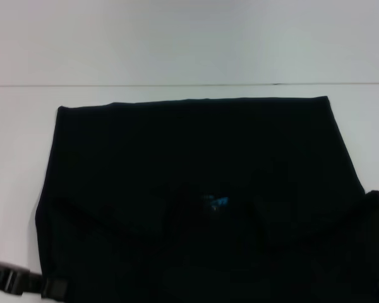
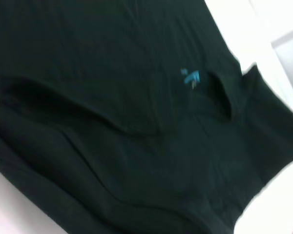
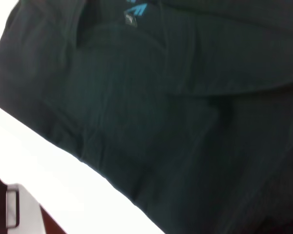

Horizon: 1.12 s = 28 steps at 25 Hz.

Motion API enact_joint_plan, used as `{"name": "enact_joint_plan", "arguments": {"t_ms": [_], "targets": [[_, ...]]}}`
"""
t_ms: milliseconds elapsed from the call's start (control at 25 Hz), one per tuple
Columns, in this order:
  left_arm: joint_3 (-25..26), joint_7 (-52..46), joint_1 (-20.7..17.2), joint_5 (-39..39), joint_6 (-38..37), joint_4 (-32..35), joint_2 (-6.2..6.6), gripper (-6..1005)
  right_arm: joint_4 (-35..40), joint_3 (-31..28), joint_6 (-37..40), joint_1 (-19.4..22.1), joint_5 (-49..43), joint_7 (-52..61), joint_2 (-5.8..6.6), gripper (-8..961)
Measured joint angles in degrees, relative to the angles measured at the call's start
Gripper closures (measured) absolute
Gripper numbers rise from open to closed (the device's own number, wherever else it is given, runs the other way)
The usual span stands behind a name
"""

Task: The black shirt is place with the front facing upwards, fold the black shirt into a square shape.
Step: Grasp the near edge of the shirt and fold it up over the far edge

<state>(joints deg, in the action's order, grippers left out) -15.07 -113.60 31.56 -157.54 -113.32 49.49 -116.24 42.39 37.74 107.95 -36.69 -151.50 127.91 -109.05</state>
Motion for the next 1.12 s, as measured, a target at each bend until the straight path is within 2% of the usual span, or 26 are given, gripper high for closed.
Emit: {"name": "enact_joint_plan", "arguments": {"t_ms": [320, 520, 640, 720, 840, 880, 920, 1040, 1120], "targets": [[-1.0, 1.8, 0.1, -5.8, -3.6, 0.7, -0.01, 928, -0.6, 1.6, 0.5, 0.3, -1.3, -1.9, -0.84, 906], [-1.0, 3.1, 0.2, -5.6, -4.0, 0.6, -0.04, 928, -2.7, 3.3, 0.5, 0.6, -1.4, -3.4, -1.38, 907], [-0.6, 3.4, 0.8, -2.9, -3.6, 0.0, -0.02, 928, -4.2, 2.1, -0.1, 0.6, -0.6, -4.4, -1.40, 907], [0.5, 3.3, 1.2, 0.4, -3.5, -0.7, 0.22, 928, -5.0, 0.2, 0.2, 0.7, 1.1, -5.5, -1.10, 907], [2.8, 2.2, 2.0, 6.0, -2.1, -2.2, 0.86, 928, -6.1, -4.2, 1.1, 0.8, 5.2, -6.8, 0.00, 906], [4.0, 1.4, 2.3, 7.7, -0.7, -2.9, 1.13, 928, -6.9, -8.2, 1.1, 1.0, 8.6, -6.9, 1.02, 906], [5.1, 0.4, 2.6, 9.2, 0.9, -3.6, 1.34, 928, -6.9, -8.2, 1.1, 1.0, 8.6, -6.9, 1.02, 906], [7.5, -3.2, 3.2, 13.9, 6.9, -5.6, 1.83, 928, -10.0, -14.1, -0.7, 1.2, 13.9, -6.1, 3.19, 906], [7.9, -4.8, 3.4, 17.2, 11.0, -6.6, 2.00, 928, -11.9, -17.2, -3.6, 1.4, 16.3, -5.0, 3.91, 907]]}}
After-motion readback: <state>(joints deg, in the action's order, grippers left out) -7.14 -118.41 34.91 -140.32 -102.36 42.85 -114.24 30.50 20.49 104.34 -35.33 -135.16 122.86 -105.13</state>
